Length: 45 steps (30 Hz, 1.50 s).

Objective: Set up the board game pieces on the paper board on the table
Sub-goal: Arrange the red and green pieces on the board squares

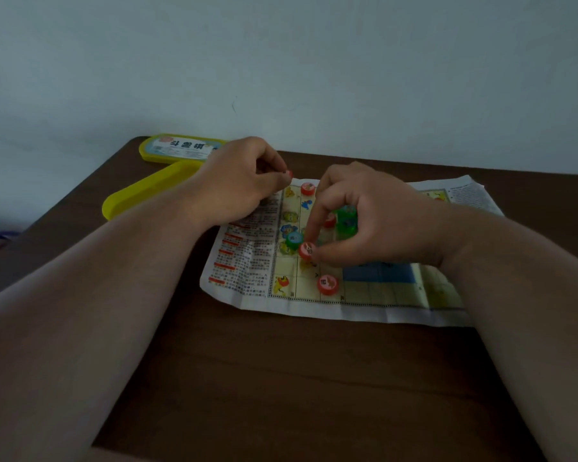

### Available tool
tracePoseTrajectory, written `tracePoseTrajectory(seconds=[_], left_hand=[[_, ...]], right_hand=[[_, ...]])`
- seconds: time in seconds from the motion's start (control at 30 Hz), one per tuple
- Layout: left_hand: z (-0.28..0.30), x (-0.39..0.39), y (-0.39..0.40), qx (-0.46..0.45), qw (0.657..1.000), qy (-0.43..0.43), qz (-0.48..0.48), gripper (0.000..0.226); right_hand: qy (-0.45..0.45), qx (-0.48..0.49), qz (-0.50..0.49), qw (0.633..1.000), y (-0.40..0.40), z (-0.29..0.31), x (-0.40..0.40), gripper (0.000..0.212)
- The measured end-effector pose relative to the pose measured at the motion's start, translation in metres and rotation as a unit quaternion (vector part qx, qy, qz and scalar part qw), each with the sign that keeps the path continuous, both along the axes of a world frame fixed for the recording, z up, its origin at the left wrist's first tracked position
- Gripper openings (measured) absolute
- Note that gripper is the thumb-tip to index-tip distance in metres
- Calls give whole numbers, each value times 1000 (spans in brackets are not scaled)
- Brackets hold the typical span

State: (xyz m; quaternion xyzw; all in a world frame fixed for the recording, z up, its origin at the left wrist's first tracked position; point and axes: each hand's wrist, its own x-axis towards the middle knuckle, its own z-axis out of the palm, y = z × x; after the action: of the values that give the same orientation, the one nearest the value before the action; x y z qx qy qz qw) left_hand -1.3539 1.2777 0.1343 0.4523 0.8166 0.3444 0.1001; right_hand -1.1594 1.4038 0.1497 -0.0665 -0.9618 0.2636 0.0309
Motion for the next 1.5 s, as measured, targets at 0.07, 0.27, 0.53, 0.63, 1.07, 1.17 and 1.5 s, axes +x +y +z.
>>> tracePoseTrajectory(seconds=[0.07,0.27,0.53,0.63,1.07,1.17,1.5], left_hand=[[1,0,0,-3,1000,3,-5,15],[1,3,0,-14,999,22,-23,16],[4,10,-5,-17,997,60,-52,13],[6,13,-7,-23,992,100,-69,14],[10,14,-9,-62,973,186,-121,24],[10,12,-8,-91,967,195,-138,29],[14,13,-12,-95,978,145,-114,26]], right_hand=[[-14,0,7,1000,0,1,1,22],[-49,23,19,998,-4,3,0,27],[176,-89,-195,961,20,0,1,15],[188,-75,-261,944,30,-2,1,19],[109,-11,-285,952,33,-10,-1,17],[114,-13,-288,951,34,-11,-2,17],[117,-4,-285,951,33,-11,-5,17]])
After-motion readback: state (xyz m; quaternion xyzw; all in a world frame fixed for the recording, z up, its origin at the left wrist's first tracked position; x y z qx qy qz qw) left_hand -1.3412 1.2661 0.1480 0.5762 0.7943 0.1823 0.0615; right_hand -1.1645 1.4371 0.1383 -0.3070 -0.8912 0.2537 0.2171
